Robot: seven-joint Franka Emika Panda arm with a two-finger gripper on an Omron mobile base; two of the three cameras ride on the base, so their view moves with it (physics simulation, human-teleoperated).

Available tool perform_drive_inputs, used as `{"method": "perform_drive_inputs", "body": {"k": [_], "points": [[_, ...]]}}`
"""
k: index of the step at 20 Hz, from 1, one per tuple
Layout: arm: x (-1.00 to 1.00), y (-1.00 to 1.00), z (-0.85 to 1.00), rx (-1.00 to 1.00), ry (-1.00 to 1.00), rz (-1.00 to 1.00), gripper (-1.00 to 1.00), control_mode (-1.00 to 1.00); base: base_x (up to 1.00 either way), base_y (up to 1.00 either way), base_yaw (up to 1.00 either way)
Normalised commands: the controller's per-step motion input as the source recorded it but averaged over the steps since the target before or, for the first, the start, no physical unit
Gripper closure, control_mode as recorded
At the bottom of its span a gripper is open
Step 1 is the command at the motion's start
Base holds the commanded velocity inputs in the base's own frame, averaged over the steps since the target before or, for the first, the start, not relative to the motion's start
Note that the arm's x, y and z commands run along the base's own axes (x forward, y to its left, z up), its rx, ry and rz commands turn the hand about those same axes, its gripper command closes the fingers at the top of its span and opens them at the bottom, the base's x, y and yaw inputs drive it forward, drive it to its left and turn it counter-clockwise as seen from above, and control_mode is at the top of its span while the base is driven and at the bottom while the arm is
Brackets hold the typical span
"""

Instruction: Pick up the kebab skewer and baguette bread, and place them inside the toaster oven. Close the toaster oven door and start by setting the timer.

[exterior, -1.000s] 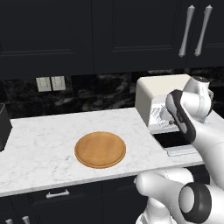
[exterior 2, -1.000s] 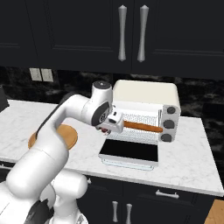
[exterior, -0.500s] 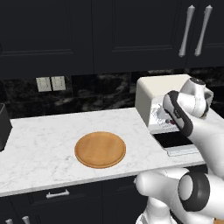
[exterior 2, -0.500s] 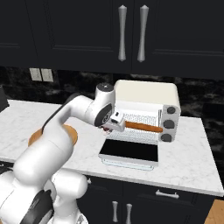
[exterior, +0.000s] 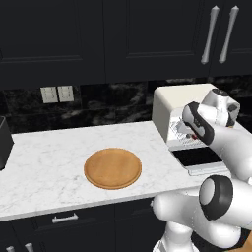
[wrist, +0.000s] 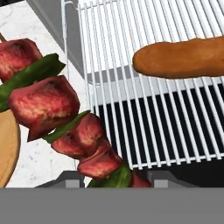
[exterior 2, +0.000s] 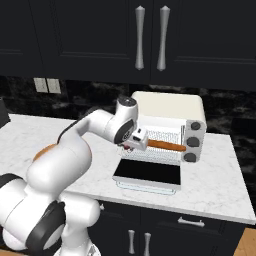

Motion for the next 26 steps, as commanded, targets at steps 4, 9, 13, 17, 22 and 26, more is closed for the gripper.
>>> {"method": "perform_drive_inputs", "body": {"k": [4, 9, 13, 17, 22, 26], "points": [[0.33, 0.01, -0.15, 0.0, 0.0, 0.0, 1.0, -1.0, 0.0, 0.0, 0.0], [0.31, 0.0, -0.01, 0.0, 0.0, 0.0, 1.0, -1.0, 0.0, 0.0, 0.0], [0.13, 0.0, -0.08, 0.02, 0.0, 0.0, 1.0, -1.0, 0.0, 0.0, 0.0], [0.05, 0.0, -0.05, 0.02, 0.0, 0.0, 1.0, -1.0, 0.0, 0.0, 0.0], [0.06, 0.0, -0.07, 0.01, 0.0, 0.0, 1.0, -1.0, 0.0, 0.0, 0.0], [0.02, 0.0, -0.1, 0.01, 0.0, 0.0, 1.0, -1.0, 0.0, 0.0, 0.0]]}}
